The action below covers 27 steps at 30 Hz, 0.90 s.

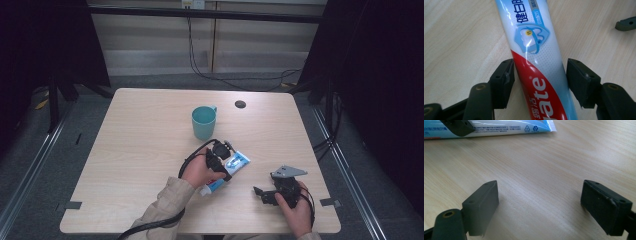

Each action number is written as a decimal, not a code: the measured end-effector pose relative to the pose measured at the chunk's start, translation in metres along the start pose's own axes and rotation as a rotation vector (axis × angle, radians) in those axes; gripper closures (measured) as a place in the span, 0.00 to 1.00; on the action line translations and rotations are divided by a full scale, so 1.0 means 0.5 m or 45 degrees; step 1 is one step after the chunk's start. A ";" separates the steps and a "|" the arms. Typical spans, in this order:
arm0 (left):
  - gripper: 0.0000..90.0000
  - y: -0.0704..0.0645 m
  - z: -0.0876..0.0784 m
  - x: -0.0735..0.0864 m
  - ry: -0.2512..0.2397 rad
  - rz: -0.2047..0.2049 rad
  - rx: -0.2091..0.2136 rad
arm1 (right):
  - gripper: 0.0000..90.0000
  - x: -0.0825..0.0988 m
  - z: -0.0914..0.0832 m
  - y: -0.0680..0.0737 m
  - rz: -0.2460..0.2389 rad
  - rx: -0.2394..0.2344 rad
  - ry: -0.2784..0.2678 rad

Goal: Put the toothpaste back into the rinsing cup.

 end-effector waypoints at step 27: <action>0.70 -0.012 -0.003 0.009 0.059 0.037 -0.032 | 0.16 -0.001 0.001 0.000 -0.004 -0.007 0.004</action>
Point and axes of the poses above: each handheld gripper's, and its own axes: z roughly forward along the jaws, x roughly out of its underside, y roughly to its left, the point moved 6 cm from there along z, roughly forward along the jaws, and after that the axes turned 13 degrees about x, right-handed, at the moved point
